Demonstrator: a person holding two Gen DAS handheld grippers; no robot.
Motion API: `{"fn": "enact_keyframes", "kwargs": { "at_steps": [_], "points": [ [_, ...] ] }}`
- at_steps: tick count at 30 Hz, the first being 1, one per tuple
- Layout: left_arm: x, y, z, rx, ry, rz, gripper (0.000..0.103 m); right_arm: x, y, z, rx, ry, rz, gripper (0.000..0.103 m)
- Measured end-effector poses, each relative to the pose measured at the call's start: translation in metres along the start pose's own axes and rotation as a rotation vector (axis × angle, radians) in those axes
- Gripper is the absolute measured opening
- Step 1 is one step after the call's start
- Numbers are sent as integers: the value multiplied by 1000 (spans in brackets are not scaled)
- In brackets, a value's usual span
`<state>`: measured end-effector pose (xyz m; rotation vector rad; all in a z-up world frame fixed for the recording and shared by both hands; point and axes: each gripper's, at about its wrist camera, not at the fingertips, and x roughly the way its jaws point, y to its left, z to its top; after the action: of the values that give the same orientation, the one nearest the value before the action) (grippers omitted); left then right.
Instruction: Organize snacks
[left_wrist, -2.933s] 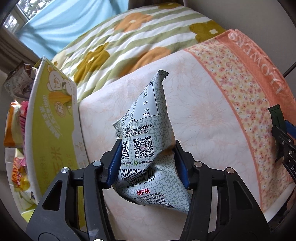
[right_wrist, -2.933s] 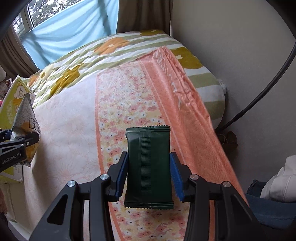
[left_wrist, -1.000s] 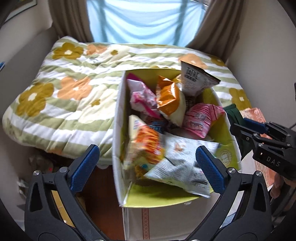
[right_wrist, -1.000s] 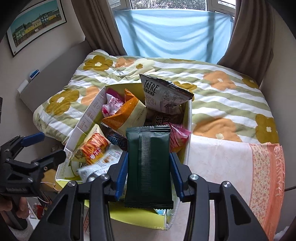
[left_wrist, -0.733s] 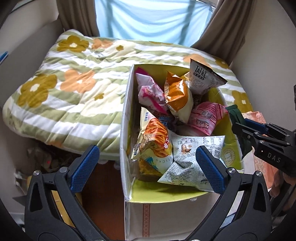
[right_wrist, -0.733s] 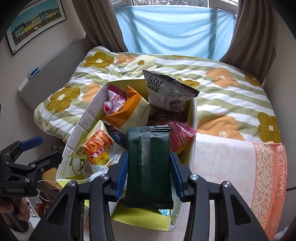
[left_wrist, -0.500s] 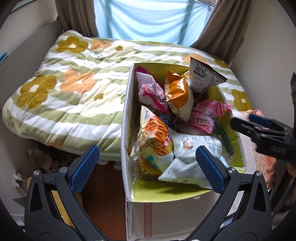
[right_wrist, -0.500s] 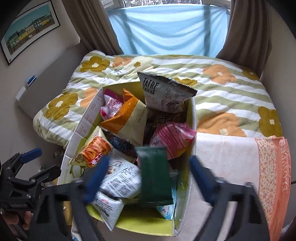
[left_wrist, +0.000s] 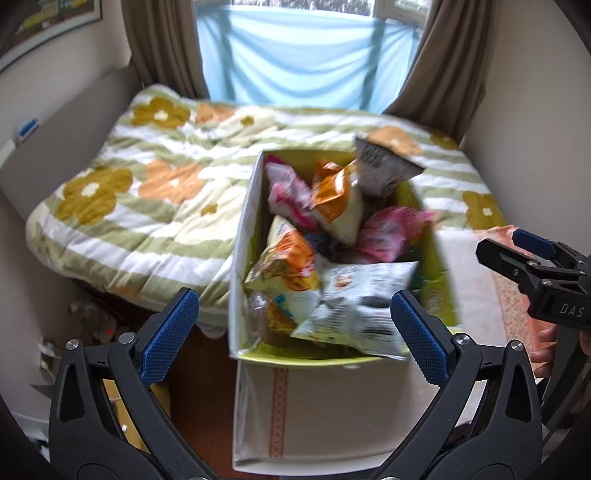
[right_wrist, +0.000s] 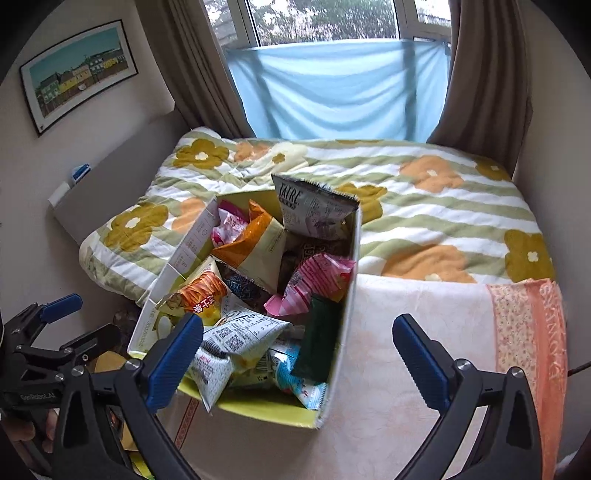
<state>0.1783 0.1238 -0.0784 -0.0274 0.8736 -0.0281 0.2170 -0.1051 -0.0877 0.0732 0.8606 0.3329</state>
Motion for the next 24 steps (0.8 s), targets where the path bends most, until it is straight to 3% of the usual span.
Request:
{"fn": "enact_keyframes", "kwargs": {
  "at_steps": [4, 10, 13, 24],
  "points": [
    [-38, -32, -3, 43, -80, -3, 103, -53, -15, -8, -26, -86, -47, 102],
    [-113, -76, -21, 62, -236, -56, 103, -145, -38, -29, -34, -201, -191, 102],
    [-142, -89, -33, 59, -294, -48, 103, -187, -44, -49, -25, -259, -258, 102],
    [-185, -114, -84, 82, -360, -41, 103, -231, -48, -105, 39, -299, -319, 102]
  ]
}}
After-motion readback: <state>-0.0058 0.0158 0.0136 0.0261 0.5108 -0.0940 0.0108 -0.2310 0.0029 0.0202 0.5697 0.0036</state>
